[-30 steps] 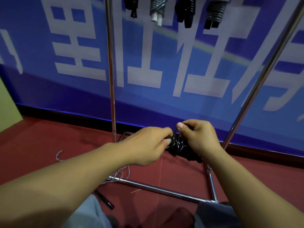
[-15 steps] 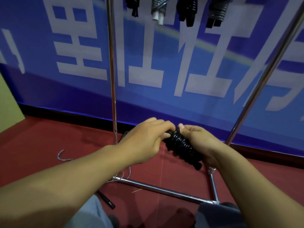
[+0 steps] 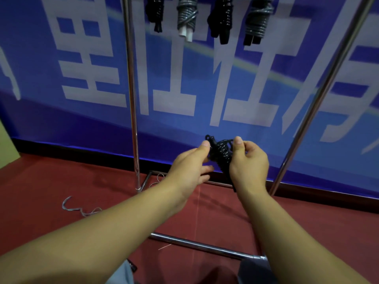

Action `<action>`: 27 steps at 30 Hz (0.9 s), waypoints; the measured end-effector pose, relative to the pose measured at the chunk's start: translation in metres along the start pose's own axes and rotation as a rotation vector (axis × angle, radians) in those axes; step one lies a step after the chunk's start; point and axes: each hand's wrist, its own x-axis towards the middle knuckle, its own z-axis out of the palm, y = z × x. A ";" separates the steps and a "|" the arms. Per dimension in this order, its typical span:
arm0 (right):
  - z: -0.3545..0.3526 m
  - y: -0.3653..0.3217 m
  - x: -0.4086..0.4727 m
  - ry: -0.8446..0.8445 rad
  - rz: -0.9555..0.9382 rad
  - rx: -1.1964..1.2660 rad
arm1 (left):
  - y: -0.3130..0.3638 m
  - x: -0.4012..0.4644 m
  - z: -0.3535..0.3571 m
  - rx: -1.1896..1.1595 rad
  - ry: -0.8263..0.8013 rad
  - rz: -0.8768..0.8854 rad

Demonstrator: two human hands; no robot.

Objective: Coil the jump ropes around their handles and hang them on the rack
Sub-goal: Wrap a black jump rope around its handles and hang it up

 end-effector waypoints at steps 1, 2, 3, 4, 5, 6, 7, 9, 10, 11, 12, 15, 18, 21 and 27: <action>0.004 -0.002 -0.004 0.022 -0.006 0.004 | -0.001 0.001 0.001 -0.035 -0.019 -0.004; 0.007 -0.004 -0.008 0.035 -0.013 0.020 | -0.002 0.002 0.001 -0.058 -0.045 -0.004; 0.011 -0.007 -0.014 0.036 -0.018 0.041 | -0.004 0.003 0.002 -0.075 -0.070 -0.002; 0.015 -0.010 -0.020 0.022 -0.031 0.053 | -0.005 0.004 0.002 -0.104 -0.082 -0.004; 0.018 -0.014 -0.027 0.001 -0.049 0.056 | -0.008 0.006 0.001 -0.149 -0.066 -0.003; 0.021 -0.017 -0.033 -0.022 -0.068 0.055 | -0.009 0.008 -0.001 -0.185 -0.025 0.000; 0.023 -0.020 -0.039 -0.044 -0.087 0.062 | -0.010 0.009 -0.005 -0.205 0.009 0.003; 0.025 -0.024 -0.046 -0.075 -0.105 0.089 | -0.011 0.011 -0.014 -0.227 0.005 -0.005; 0.026 -0.027 -0.049 -0.089 -0.112 0.102 | -0.010 0.011 -0.017 -0.245 -0.003 -0.007; 0.026 -0.029 -0.051 -0.104 -0.118 0.116 | -0.010 0.011 -0.021 -0.257 0.004 -0.005; 0.026 -0.032 -0.053 -0.120 -0.127 0.128 | -0.008 0.011 -0.023 -0.265 0.018 0.004; 0.026 -0.034 -0.056 -0.190 -0.143 0.154 | -0.004 0.012 -0.031 -0.269 0.079 0.033; 0.023 -0.033 -0.054 -0.350 -0.071 0.193 | 0.001 0.011 -0.039 -0.204 0.075 0.030; 0.012 -0.038 -0.047 -0.527 0.077 0.310 | 0.003 0.009 -0.046 -0.110 0.040 0.042; -0.010 -0.048 -0.037 -0.648 0.308 0.376 | 0.007 0.002 -0.048 0.158 0.039 0.126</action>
